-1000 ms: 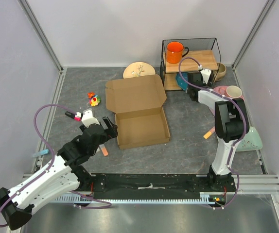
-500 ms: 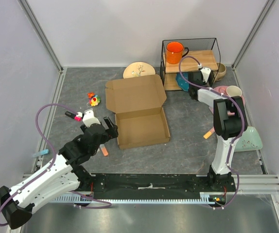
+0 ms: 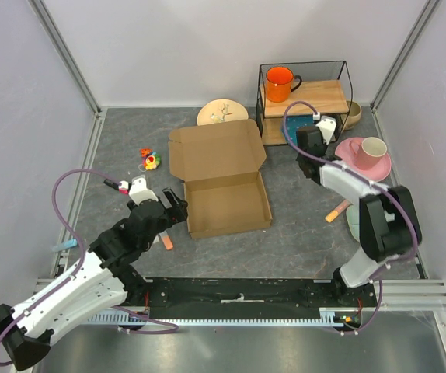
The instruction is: Fold the paper box
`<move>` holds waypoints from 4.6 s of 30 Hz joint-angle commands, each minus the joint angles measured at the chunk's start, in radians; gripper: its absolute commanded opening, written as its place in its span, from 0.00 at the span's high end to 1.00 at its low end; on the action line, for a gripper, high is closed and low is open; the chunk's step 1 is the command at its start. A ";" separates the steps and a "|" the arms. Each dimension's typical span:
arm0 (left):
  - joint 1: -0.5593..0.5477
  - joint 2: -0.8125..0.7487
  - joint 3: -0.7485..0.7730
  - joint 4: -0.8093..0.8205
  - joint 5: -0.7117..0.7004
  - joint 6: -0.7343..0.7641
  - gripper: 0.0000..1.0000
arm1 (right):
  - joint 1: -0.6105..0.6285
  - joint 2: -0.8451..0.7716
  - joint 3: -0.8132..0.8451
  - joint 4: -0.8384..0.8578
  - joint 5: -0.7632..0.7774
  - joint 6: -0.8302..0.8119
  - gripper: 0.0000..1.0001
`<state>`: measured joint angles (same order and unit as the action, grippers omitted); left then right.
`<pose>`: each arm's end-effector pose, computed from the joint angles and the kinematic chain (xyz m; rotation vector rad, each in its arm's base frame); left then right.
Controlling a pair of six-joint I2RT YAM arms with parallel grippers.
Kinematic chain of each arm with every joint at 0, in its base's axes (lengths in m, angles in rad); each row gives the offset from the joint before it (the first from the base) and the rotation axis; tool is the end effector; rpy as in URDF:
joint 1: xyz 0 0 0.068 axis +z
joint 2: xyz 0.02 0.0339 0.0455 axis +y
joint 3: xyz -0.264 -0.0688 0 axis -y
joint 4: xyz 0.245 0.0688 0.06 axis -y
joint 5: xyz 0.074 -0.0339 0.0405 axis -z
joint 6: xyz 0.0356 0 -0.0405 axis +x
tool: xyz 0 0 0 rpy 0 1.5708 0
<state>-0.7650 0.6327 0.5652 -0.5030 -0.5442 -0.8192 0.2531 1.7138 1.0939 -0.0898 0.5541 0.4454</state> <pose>0.1163 -0.0861 0.2565 -0.3682 2.0418 -0.3959 0.3639 0.0748 0.2134 0.4858 2.1125 -0.2365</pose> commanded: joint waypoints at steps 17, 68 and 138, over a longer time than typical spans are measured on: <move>0.000 -0.030 -0.019 0.006 -0.010 -0.011 0.04 | 0.563 -0.238 -0.083 -0.054 -0.151 0.067 0.87; 0.536 0.668 0.412 0.187 0.427 0.109 0.01 | 0.419 -0.361 -0.282 0.064 -0.181 0.072 0.27; 0.543 0.832 0.539 0.103 0.311 0.091 0.06 | 0.482 -0.329 -0.204 0.070 -0.060 -0.033 0.27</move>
<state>-0.2283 1.4193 1.0702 -0.3870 -0.1856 -0.6868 0.7685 1.4059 0.8944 -0.1059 0.4129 0.3767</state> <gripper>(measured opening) 0.947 0.714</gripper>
